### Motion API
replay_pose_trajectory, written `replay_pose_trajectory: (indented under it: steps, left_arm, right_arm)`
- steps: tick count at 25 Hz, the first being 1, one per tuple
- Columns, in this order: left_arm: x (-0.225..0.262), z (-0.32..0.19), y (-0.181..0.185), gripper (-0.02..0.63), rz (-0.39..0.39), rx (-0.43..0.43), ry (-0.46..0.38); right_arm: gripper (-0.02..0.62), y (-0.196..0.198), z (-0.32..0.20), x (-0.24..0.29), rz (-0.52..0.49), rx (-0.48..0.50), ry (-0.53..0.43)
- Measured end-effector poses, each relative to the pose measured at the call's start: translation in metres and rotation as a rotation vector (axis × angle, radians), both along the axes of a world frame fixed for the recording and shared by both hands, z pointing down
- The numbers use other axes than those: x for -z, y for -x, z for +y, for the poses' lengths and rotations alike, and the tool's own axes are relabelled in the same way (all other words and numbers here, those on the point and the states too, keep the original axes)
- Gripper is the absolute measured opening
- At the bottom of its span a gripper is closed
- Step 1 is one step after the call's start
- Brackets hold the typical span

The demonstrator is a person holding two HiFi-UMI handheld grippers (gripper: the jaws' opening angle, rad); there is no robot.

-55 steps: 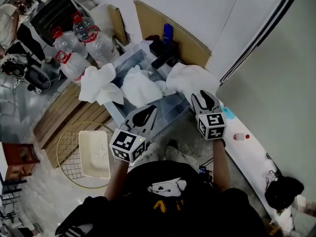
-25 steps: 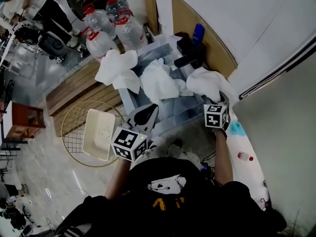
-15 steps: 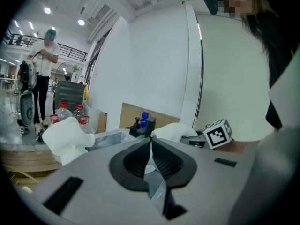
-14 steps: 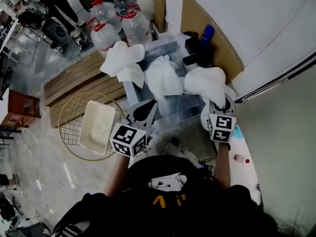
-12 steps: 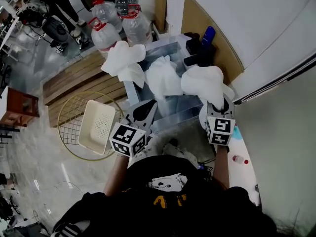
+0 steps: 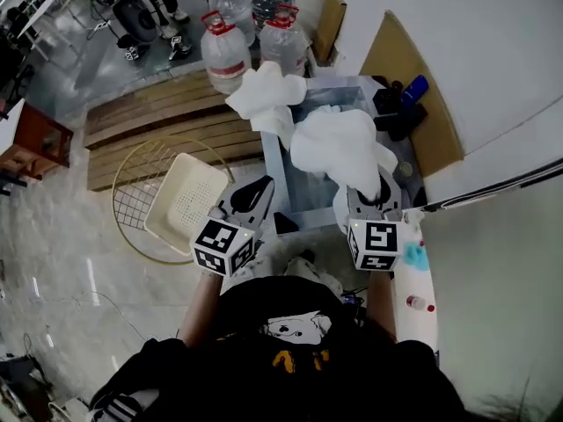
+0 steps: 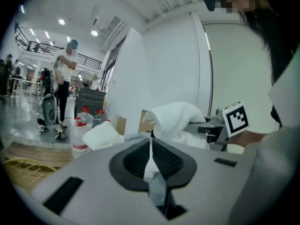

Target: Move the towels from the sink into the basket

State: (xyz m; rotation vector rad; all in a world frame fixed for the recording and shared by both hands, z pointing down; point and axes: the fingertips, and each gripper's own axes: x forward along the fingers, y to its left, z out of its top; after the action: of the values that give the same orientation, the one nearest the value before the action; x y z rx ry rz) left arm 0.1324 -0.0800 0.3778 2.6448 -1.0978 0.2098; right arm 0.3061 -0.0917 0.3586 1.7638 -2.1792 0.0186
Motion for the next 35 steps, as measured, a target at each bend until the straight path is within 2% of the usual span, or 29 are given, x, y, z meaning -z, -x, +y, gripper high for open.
replay_pose_trajectory:
  steps: [7, 12, 22, 26, 30, 35]
  left_arm:
    - [-0.013, 0.007, 0.13, 0.017, 0.012, 0.247, 0.022]
    - [-0.027, 0.023, 0.226, 0.017, 0.012, 0.417, 0.041]
    - [-0.067, 0.081, 0.388, 0.017, -0.003, 0.715, 0.087]
    - [-0.078, 0.113, 0.427, 0.017, -0.016, 0.842, 0.121]
    - [-0.089, 0.131, 0.45, 0.017, -0.01, 0.911, 0.124]
    - [-0.118, 0.149, 0.468, 0.017, -0.006, 0.975, 0.151]
  right_arm:
    - [0.16, 0.141, -0.025, 0.006, -0.043, 0.259, 0.002]
    - [0.16, 0.25, -0.033, -0.003, -0.022, 0.447, 0.026]
    - [0.16, 0.457, -0.027, -0.061, -0.044, 0.771, 0.123]
    - [0.16, 0.523, -0.004, -0.096, -0.004, 0.933, 0.176]
    - [0.16, 0.563, 0.016, -0.148, 0.066, 1.057, 0.237]
    - [0.16, 0.595, 0.026, -0.251, 0.227, 1.134, 0.365]
